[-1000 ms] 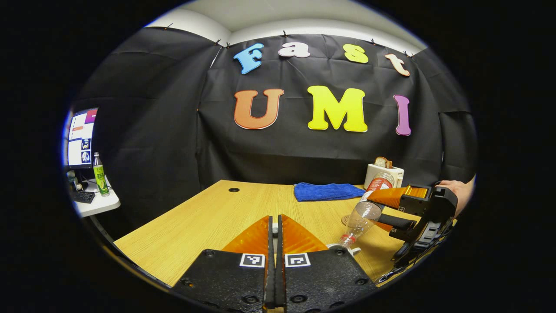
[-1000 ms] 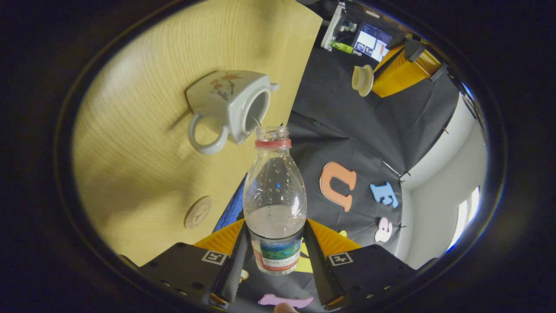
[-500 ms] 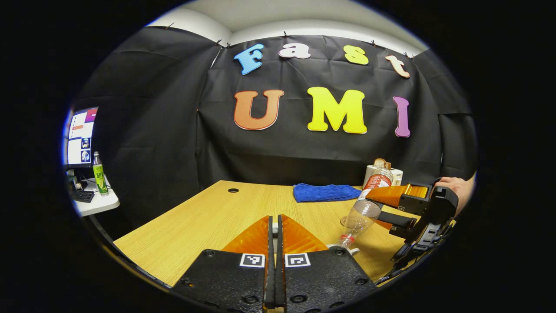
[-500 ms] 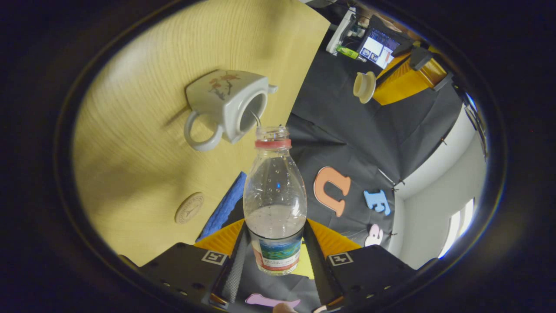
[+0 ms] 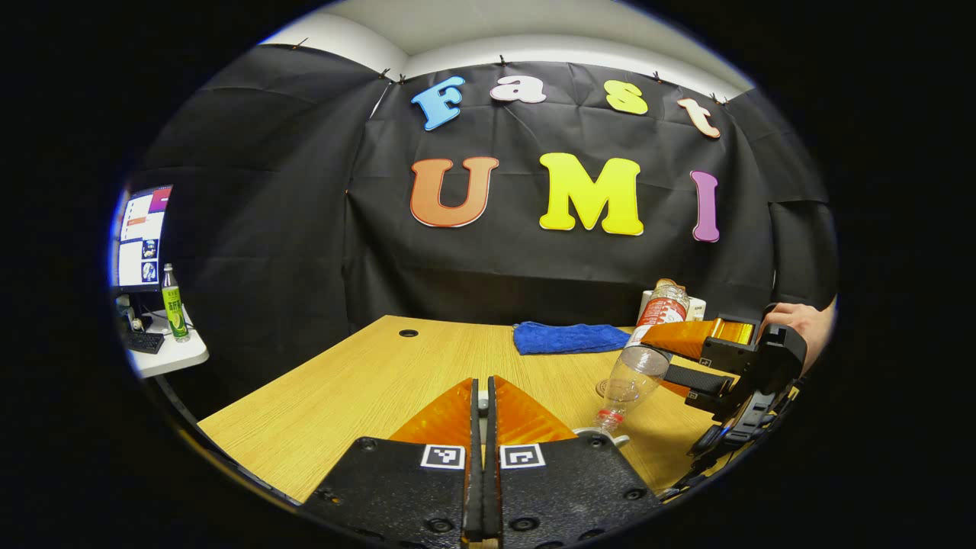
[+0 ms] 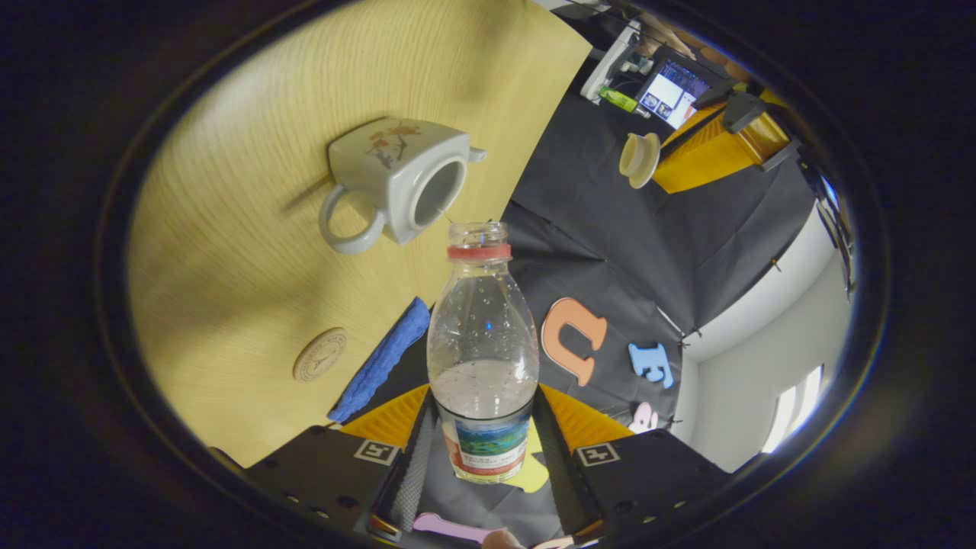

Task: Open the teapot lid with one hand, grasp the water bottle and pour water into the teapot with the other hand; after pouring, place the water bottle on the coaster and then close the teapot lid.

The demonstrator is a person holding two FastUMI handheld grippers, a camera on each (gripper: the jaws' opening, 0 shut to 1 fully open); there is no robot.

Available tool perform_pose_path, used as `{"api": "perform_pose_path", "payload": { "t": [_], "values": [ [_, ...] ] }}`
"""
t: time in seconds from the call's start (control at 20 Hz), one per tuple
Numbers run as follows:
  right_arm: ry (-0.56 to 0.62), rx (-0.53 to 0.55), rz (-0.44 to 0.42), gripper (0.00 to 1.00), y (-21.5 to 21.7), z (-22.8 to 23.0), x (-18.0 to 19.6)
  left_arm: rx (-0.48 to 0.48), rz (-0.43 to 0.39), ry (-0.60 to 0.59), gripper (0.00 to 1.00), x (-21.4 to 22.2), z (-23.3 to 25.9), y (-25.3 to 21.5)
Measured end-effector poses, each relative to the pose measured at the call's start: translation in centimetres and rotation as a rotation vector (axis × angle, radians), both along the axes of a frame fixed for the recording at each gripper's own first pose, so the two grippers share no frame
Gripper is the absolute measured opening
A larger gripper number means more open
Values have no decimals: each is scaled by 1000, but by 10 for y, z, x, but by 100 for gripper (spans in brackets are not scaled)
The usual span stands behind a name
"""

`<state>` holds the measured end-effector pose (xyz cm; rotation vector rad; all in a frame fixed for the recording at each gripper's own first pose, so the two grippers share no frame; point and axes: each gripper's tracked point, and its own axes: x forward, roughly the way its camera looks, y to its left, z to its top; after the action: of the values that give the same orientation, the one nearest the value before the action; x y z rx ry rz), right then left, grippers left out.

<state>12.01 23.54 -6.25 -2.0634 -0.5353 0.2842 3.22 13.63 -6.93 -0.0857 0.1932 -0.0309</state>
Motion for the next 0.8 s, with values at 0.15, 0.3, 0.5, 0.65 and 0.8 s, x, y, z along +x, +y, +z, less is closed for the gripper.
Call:
{"api": "perform_pose_path", "payload": {
  "t": [0.15,0.3,0.5,0.65,0.8],
  "values": [
    [-17,-16,7,69,2,3,-1,0,-5,1,3,0,0,0],
    [-26,-29,13,69,4,3,-1,2,-6,4,3,-1,-2,1],
    [-36,-33,16,70,7,6,-2,4,-7,-1,3,-2,1,1],
    [-36,-28,16,69,7,7,-3,6,-5,-4,3,-2,2,1],
    [-23,-2,11,70,7,8,0,3,-3,-9,3,-3,4,2]
  ]
}}
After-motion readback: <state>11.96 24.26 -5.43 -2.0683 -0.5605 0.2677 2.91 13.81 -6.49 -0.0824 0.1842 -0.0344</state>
